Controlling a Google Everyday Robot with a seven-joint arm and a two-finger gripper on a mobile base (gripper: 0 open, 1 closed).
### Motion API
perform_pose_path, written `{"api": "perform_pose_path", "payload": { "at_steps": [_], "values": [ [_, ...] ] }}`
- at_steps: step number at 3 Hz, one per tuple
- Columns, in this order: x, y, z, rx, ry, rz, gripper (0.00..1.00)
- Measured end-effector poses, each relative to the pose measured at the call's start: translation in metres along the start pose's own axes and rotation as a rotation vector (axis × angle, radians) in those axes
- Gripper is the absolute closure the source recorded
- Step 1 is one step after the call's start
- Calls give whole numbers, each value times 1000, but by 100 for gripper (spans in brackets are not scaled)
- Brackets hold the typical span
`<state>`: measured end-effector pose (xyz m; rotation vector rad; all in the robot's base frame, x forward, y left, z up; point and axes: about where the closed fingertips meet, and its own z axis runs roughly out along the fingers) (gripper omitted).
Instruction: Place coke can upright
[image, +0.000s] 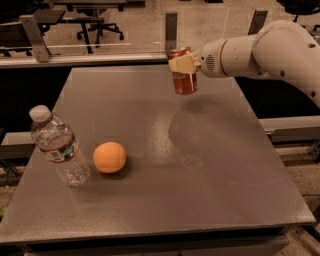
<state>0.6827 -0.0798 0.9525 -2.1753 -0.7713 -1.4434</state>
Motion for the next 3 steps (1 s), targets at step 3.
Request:
{"api": "perform_pose_path", "payload": {
  "at_steps": [3],
  "values": [
    [-1, 1, -1, 47, 301, -58, 100]
  ]
}}
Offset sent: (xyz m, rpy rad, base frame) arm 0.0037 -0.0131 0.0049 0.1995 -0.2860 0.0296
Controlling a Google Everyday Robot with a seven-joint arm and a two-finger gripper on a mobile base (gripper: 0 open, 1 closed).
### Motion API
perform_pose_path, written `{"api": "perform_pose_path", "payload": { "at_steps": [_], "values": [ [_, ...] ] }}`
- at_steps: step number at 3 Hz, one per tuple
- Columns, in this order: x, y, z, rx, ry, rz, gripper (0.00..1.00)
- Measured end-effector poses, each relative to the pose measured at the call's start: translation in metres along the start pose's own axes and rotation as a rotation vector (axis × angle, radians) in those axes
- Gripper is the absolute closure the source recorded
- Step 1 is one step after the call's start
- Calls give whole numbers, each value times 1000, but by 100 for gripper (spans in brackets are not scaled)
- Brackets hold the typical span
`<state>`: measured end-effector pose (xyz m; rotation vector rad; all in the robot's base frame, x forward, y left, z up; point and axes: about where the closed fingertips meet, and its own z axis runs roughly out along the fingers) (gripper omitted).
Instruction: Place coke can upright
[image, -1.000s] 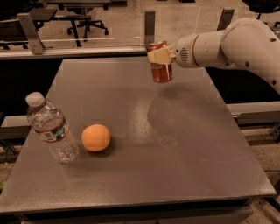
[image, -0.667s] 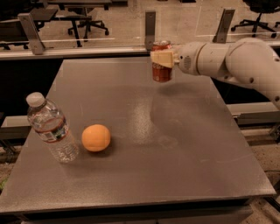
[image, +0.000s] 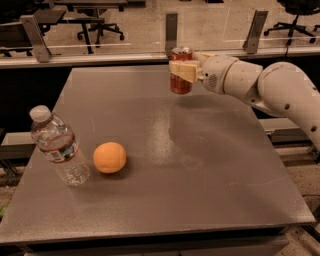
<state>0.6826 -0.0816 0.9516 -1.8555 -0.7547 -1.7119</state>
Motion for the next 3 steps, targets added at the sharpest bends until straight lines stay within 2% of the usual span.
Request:
{"api": "perform_pose_path", "payload": {
  "at_steps": [2, 3],
  "values": [
    [-9, -11, 1, 32, 35, -13, 100],
    [-17, -16, 0, 37, 40, 5, 100]
  ]
}}
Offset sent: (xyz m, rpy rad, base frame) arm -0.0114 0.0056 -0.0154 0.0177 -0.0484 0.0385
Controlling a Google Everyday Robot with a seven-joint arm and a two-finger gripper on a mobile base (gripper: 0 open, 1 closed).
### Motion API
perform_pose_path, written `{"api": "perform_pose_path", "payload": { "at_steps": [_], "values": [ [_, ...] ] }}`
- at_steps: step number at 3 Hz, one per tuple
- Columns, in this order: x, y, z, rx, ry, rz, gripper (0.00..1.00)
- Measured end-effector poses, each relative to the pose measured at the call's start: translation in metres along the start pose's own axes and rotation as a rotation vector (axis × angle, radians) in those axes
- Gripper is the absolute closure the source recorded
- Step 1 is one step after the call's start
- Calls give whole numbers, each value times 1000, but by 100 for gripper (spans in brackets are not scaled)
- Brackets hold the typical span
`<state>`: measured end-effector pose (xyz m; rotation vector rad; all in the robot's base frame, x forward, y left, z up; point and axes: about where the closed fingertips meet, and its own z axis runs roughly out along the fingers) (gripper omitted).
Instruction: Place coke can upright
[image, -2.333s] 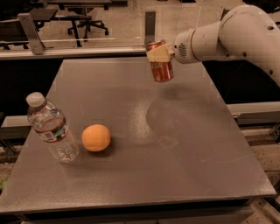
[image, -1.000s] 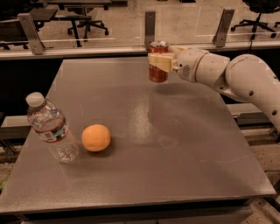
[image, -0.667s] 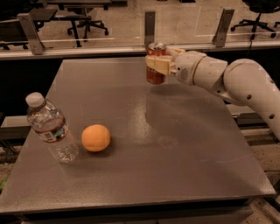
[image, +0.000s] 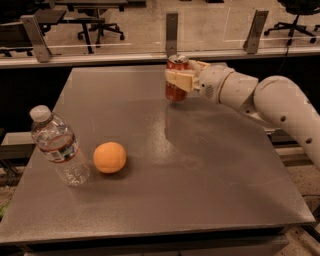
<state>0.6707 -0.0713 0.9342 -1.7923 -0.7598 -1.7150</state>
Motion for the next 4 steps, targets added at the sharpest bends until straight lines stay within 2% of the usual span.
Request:
{"api": "perform_pose_path", "payload": {
  "at_steps": [2, 3, 4],
  "values": [
    [-14, -5, 0, 11, -7, 25, 100],
    [-22, -7, 2, 20, -11, 36, 85],
    [-29, -9, 2, 27, -16, 40, 61]
  ]
}}
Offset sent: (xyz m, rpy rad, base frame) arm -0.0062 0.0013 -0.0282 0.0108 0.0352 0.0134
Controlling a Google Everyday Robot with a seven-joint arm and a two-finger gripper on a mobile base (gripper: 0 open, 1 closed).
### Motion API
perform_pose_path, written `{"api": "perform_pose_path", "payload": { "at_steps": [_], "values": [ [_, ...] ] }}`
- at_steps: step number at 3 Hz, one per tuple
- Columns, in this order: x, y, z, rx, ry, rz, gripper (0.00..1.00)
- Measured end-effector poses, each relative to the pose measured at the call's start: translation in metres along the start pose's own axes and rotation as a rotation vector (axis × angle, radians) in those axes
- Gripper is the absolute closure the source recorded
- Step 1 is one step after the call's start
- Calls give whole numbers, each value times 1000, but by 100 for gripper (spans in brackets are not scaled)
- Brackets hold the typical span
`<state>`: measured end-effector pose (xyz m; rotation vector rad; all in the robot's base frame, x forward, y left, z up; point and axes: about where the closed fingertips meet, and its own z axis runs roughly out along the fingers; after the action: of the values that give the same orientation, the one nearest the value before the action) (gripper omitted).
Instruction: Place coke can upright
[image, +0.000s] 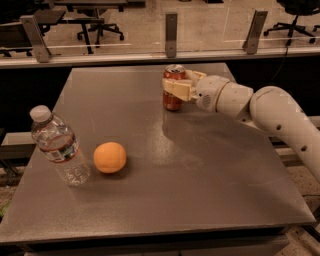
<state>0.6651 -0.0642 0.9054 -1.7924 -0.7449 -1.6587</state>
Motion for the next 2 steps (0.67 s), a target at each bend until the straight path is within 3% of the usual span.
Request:
{"api": "perform_pose_path", "payload": {
  "at_steps": [1, 2],
  "values": [
    [1, -3, 2, 5, 0, 7, 30],
    [1, -4, 4, 8, 1, 10, 7]
  ]
}}
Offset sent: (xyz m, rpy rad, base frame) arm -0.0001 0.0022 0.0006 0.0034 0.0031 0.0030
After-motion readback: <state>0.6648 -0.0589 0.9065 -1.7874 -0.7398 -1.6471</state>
